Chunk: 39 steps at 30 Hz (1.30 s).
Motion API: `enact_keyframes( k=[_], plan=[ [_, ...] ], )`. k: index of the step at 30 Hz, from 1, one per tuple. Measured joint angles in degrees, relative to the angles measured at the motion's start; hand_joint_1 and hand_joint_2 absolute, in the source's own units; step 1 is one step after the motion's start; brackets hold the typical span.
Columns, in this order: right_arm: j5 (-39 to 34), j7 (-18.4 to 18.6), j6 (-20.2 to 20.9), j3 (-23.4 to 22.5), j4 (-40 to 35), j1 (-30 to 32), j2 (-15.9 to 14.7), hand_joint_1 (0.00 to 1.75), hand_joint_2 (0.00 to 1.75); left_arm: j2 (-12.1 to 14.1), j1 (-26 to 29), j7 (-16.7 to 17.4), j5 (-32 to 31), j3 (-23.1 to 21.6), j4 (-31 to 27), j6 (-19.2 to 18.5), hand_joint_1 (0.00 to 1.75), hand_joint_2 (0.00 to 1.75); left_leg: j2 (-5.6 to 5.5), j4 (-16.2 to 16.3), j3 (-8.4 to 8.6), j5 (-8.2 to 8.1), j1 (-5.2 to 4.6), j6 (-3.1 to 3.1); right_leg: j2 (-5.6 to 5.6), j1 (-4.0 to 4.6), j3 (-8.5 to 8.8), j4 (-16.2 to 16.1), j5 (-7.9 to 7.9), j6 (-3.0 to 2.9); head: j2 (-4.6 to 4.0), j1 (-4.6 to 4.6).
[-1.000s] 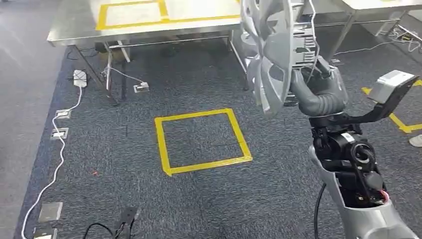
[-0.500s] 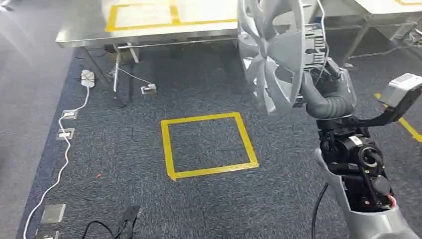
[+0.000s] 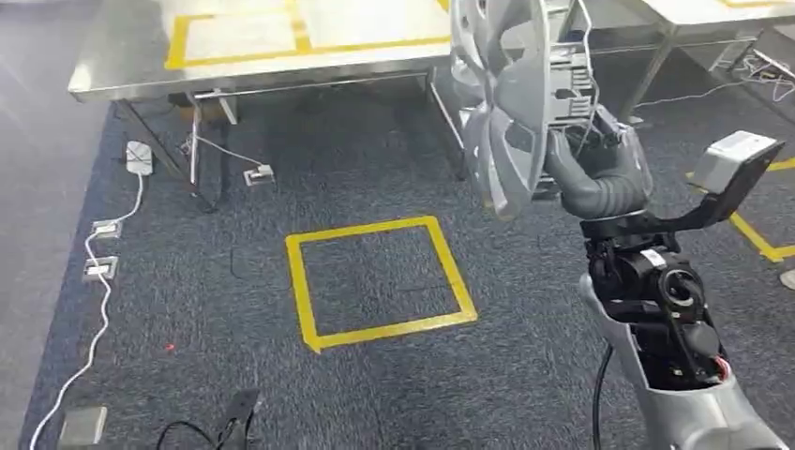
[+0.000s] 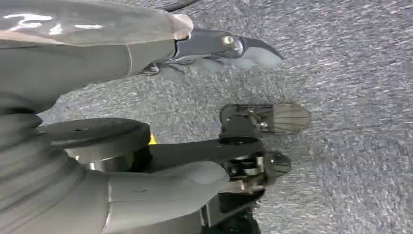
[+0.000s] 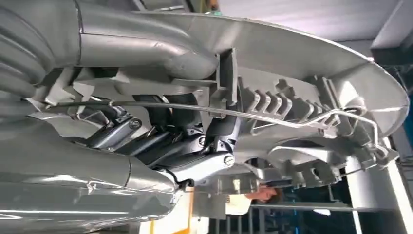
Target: Take the parts from the cabinet and place them on the table.
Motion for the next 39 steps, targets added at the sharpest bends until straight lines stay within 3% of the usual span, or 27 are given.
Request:
enact_keyframes(
  k=[2,3,4,6,7,8,9,11,12,13,14,16,17,18,19,21,22,23,24,27,29,32,33,34,37,38,39],
  plan=[
    [0.0,0.0,-0.02,-0.04,-0.04,0.03,0.0,1.75,1.75,-0.04,0.13,0.0,0.0,0.0,0.0,0.02,0.0,1.75,-0.07,-0.48,0.8,-0.31,0.2,0.68,0.0,-0.2,0.21,-0.17,-0.67,0.76,0.0,-0.07],
    [0.0,0.07,-0.02,-0.04,-0.02,0.05,0.0,1.75,1.75,-0.02,0.2,-0.02,-0.02,0.0,0.0,0.02,0.0,1.75,-0.09,-0.74,1.3,-0.59,0.26,1.03,-0.31,-0.28,-0.39,1.57,-1.58,0.88,0.0,0.24],
    [0.0,0.05,0.0,-0.04,-0.02,-0.1,0.0,1.75,1.75,-0.02,0.1,-0.02,0.0,0.0,0.0,0.02,0.0,1.75,-0.07,-0.74,1.6,-0.83,0.27,1.38,-0.4,-0.17,-2.36,5.76,-3.52,0.94,0.0,0.44],
    [0.0,0.02,0.04,-0.02,-0.02,-0.01,0.0,1.75,1.75,-0.04,0.01,-0.02,0.0,0.0,0.0,0.02,0.0,1.75,-0.07,-0.71,2.05,-1.33,0.12,1.73,-0.41,-0.2,-8.17,16.31,-7.39,1.1,0.0,0.87],
    [0.0,0.02,0.04,-0.02,0.0,0.09,0.0,1.75,1.75,-0.07,0.05,-0.02,0.0,0.0,0.0,0.02,0.0,1.75,-0.08,-0.67,2.39,-1.63,0.03,1.79,-0.41,-0.19,-10.62,20.16,-8.06,1.1,0.0,0.94],
    [0.0,0.02,0.04,-0.02,0.0,0.18,0.0,1.75,1.75,-0.07,0.21,-0.02,0.0,0.0,0.0,0.02,0.0,1.75,-0.12,-0.67,2.97,-2.05,-0.03,1.8,-0.42,-0.19,-11.86,20.98,-6.82,1.0,0.0,1.14],
    [0.0,0.02,0.04,-0.02,0.0,0.29,0.0,1.75,1.75,-0.07,0.36,-0.02,0.0,0.0,0.0,0.02,0.0,1.75,-0.24,-0.67,3.77,-2.52,-0.13,1.78,-0.44,-0.19,-11.27,18.43,-4.03,0.82,0.0,1.2],
    [0.0,0.05,0.04,-0.02,0.0,0.29,0.0,1.75,1.75,-0.07,0.45,-0.02,0.0,0.0,0.0,0.02,0.0,1.75,-0.42,-0.66,5.56,-3.65,-0.33,1.64,-0.46,-0.04,-7.13,7.34,3.63,0.09,0.0,1.4],
    [0.0,0.05,0.04,-0.02,0.0,0.26,0.0,1.75,1.75,-0.11,0.51,-0.02,0.0,0.0,0.0,0.02,0.0,1.75,-0.42,-0.74,5.91,-4.12,-0.23,1.5,-0.5,0.29,-5.65,2.79,5.65,-0.49,0.0,1.46],
    [-0.02,0.02,0.04,-0.02,0.07,0.25,0.0,1.75,1.75,-0.26,0.3,-0.02,0.0,-0.02,0.0,0.0,0.0,1.75,-0.44,-0.71,5.95,-4.3,-0.64,1.2,-0.5,0.61,-4.91,2.67,4.71,-0.66,-0.02,0.98],
    [-0.02,0.02,0.02,-0.02,0.02,-0.05,0.0,1.75,1.75,-0.15,0.18,-0.02,0.0,-0.02,0.0,0.0,0.0,1.75,-0.49,-0.51,5.61,-4.35,-0.36,0.97,-0.5,0.69,-3.81,0.98,4.12,-0.87,0.0,1.52],
    [0.0,-0.02,0.04,0.0,0.0,-0.02,0.0,1.75,1.75,-0.22,0.15,-0.07,-0.02,-0.02,0.0,-0.11,0.0,1.75,-0.35,-0.76,5.51,-4.36,-0.27,0.63,-0.31,0.77,-3.94,0.81,3.67,-1.09,0.0,1.42],
    [0.0,-0.02,-0.02,-0.07,-0.02,-0.03,0.0,1.75,1.75,-0.17,0.05,-0.09,-0.02,-0.02,0.0,-0.11,0.0,1.75,-0.33,-0.76,5.83,-4.63,-0.69,0.23,-0.24,0.15,-3.39,0.13,3.66,-1.28,0.0,1.35],
    [0.0,0.02,-0.02,-0.02,-0.11,0.0,0.02,1.75,1.75,0.07,0.17,-0.11,-0.02,-0.02,0.0,-0.11,0.0,1.75,-0.24,-0.01,5.68,-5.27,-0.39,-0.05,-0.33,-0.21,-2.66,-0.32,3.68,-1.33,0.0,1.68],
    [0.0,0.05,-0.02,-0.04,-0.13,-0.13,0.02,1.75,1.75,-0.15,0.06,-0.2,-0.09,-0.02,0.0,-0.11,0.0,1.75,-0.1,3.07,4.06,-6.4,-0.41,-0.57,-0.37,-0.32,-2.27,-0.64,3.5,-1.58,0.0,1.26],
    [0.0,0.02,-0.02,-0.04,-0.11,-0.13,0.02,1.75,1.75,-0.15,-0.16,-0.2,-0.11,-0.02,0.0,-0.11,0.0,1.75,-0.03,13.12,-2.2,-9.85,0.17,-1.22,-0.51,-0.34,-2.06,-0.65,3.14,-1.78,0.0,0.92],
    [0.0,0.02,-0.02,-0.02,-0.11,-0.08,0.02,1.75,1.75,-0.13,-0.11,-0.2,-0.09,-0.02,0.0,-0.11,0.0,1.75,-0.01,17.41,-5.18,-10.81,0.39,-1.44,-0.51,-0.35,-1.88,-0.65,2.86,-1.78,0.0,0.7],
    [0.0,0.02,-0.02,-0.04,-0.11,-0.02,0.02,1.75,1.75,-0.13,-0.01,-0.2,-0.09,-0.02,0.0,-0.11,0.0,1.75,0.02,19.2,-6.9,-10.29,0.52,-1.54,-0.45,-0.4,-1.56,-0.61,2.57,-1.7,0.0,0.68],
    [0.0,0.05,-0.02,-0.04,-0.07,0.12,0.02,1.75,1.75,-0.11,0.13,-0.2,-0.09,-0.02,0.0,-0.11,0.0,1.75,0.02,17.86,-7.08,-8.1,0.63,-1.61,-0.38,-0.44,-1.01,-0.61,2.18,-1.6,0.0,0.46],
    [0.0,0.09,-0.02,-0.02,0.0,0.16,0.02,1.75,1.75,-0.02,0.03,-0.2,-0.11,-0.02,0.0,-0.11,0.0,1.75,0.14,2.39,-1.43,2.25,0.86,-1.41,-0.17,-0.61,0.94,-0.53,0.62,-0.87,0.0,-0.05],
    [-0.02,0.04,-0.02,-0.04,-0.02,-0.21,0.02,1.75,1.75,-0.09,-0.25,-0.17,-0.17,-0.04,0.0,-0.13,0.0,1.75,0.0,-0.38,-0.21,0.86,0.6,-0.79,0.03,-0.06,0.64,-0.21,0.05,-0.19,0.0,-0.1],
    [-0.02,0.02,-0.02,-0.04,-0.02,-0.25,0.02,1.75,1.75,-0.11,-0.2,0.07,-0.15,-0.04,0.0,-0.15,0.0,1.75,-0.08,0.09,-0.15,0.04,0.35,0.26,-0.03,-0.4,1.1,-0.65,-0.56,0.78,0.0,0.37],
    [0.0,0.04,-0.02,-0.07,-0.02,-0.2,0.02,1.75,1.75,-0.11,-0.16,0.09,-0.15,-0.04,0.0,-0.15,0.0,1.75,-0.09,-0.22,0.43,-0.15,0.73,0.59,-0.14,-0.49,1.15,-0.37,-1.16,1.05,0.0,0.43],
    [-0.02,0.07,-0.02,-0.02,0.0,-0.25,0.02,1.75,1.75,-0.09,-0.2,0.07,-0.15,-0.04,0.0,-0.15,0.0,1.75,-0.1,-0.25,0.81,-0.44,0.67,0.98,-0.47,-0.4,0.33,2.11,-2.33,1.16,0.0,0.72],
    [-0.02,0.05,-0.02,0.0,0.0,-0.28,0.02,1.75,1.75,-0.15,-0.32,0.07,-0.11,-0.04,0.0,-0.18,0.0,1.75,-0.09,-0.21,1.53,-1.17,0.32,1.59,-0.51,-0.31,-7.96,17.08,-7.96,1.22,0.0,1.42],
    [-0.02,0.05,0.0,0.02,0.07,-0.23,0.02,1.75,1.75,-0.17,-0.24,0.07,-0.07,-0.04,0.0,-0.2,0.0,1.75,-0.11,-0.18,1.86,-1.47,0.18,1.65,-0.51,-0.28,-10.24,20.37,-8.36,1.11,0.0,1.44],
    [-0.02,0.05,0.07,0.04,0.15,-0.18,0.02,1.75,1.75,-0.17,-0.11,0.07,-0.02,-0.04,0.0,-0.2,0.0,1.75,-0.17,-0.17,2.38,-1.83,0.07,1.69,-0.51,-0.22,-11.11,20.53,-7.07,0.89,0.0,1.49]
  ],
)
